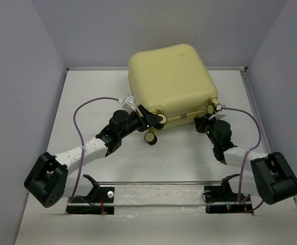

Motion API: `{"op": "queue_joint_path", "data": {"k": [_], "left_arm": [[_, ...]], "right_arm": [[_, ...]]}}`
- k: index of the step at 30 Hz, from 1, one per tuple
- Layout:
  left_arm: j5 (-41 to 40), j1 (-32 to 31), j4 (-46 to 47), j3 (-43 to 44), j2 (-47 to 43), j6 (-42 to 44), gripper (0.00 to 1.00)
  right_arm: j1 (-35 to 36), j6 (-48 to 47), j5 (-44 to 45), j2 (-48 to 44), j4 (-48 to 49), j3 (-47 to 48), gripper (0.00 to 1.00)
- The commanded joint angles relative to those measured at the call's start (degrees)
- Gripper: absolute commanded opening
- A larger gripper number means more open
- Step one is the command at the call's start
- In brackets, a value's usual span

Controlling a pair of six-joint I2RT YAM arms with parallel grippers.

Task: Pack the luggage

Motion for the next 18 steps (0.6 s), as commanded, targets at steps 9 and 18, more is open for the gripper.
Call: {"op": "queue_joint_path", "data": {"k": [9, 18], "left_arm": [[8.48, -1.27, 12.11, 6.60, 0.64, -0.57, 0.06], [15.52, -0.66, 11.58, 22.86, 6.01, -5.75, 0.06]], "right_arm": [[14.57, -0.22, -11.23, -1.62, -1.04, 3.32, 0.07], [43.58, 8.66, -9.73, 13.13, 17.75, 9.64, 0.07]]}}
